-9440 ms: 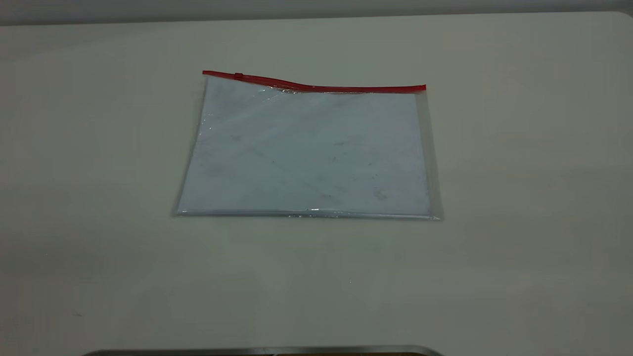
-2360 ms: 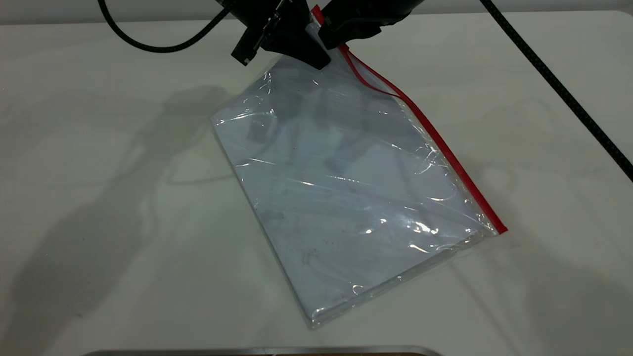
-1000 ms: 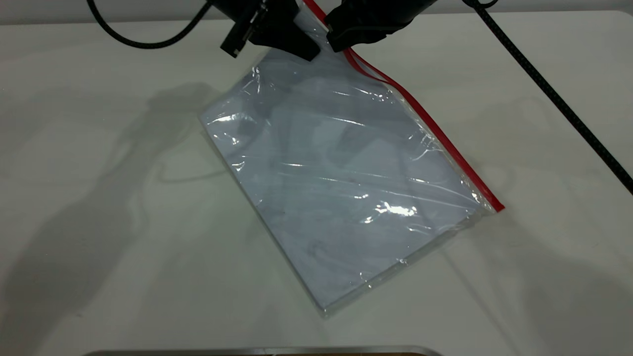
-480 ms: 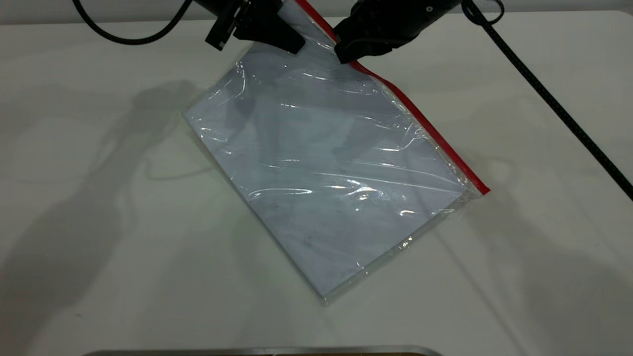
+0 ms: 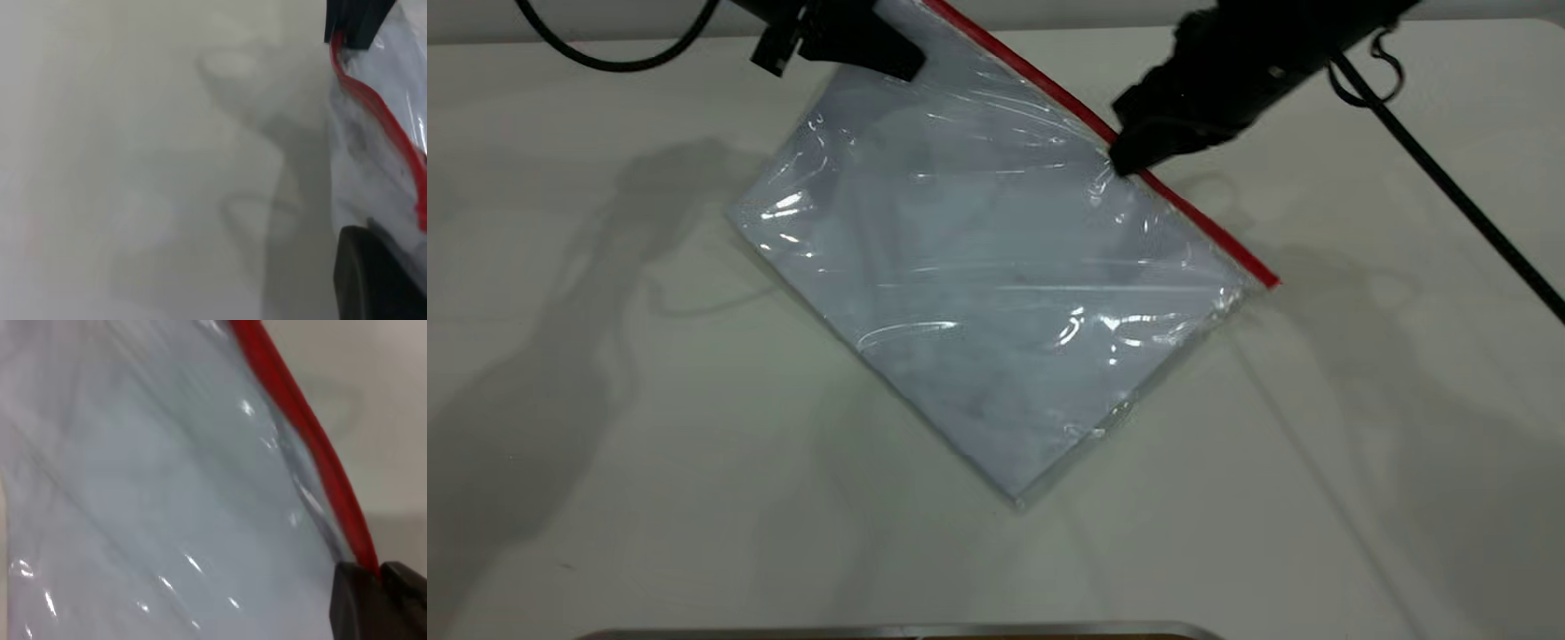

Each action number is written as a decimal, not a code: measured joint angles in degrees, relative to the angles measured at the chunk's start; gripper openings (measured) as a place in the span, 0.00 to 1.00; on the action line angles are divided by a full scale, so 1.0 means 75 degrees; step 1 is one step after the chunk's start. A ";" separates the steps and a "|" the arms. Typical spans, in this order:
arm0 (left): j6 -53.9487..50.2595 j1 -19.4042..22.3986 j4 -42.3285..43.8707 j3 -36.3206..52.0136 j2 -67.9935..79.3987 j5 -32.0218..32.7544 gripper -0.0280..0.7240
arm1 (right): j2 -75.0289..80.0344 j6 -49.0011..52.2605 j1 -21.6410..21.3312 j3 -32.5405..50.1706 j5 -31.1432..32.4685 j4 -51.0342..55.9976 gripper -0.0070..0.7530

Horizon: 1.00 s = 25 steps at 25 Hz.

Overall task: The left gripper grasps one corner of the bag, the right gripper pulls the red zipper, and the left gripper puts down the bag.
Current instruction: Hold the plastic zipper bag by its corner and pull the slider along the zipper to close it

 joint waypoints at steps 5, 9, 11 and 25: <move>-0.0076 0.0010 0.0176 0.0000 0.0000 -0.0016 0.11 | 0.0000 0.0942 -0.0407 0.0000 0.0656 -0.0907 0.06; -0.0262 0.0034 0.0230 0.0000 0.0000 -0.0016 0.11 | 0.0000 0.2037 -0.0763 0.0000 0.1360 -0.2005 0.06; -0.0287 0.0039 0.0282 0.0000 0.0000 -0.0016 0.11 | 0.0000 0.2657 -0.0925 0.0000 0.1739 -0.2743 0.06; -0.0774 0.0139 0.0572 0.0000 0.0000 -0.0228 0.14 | 0.0000 0.4514 -0.1289 -0.0227 0.2441 -0.4778 0.34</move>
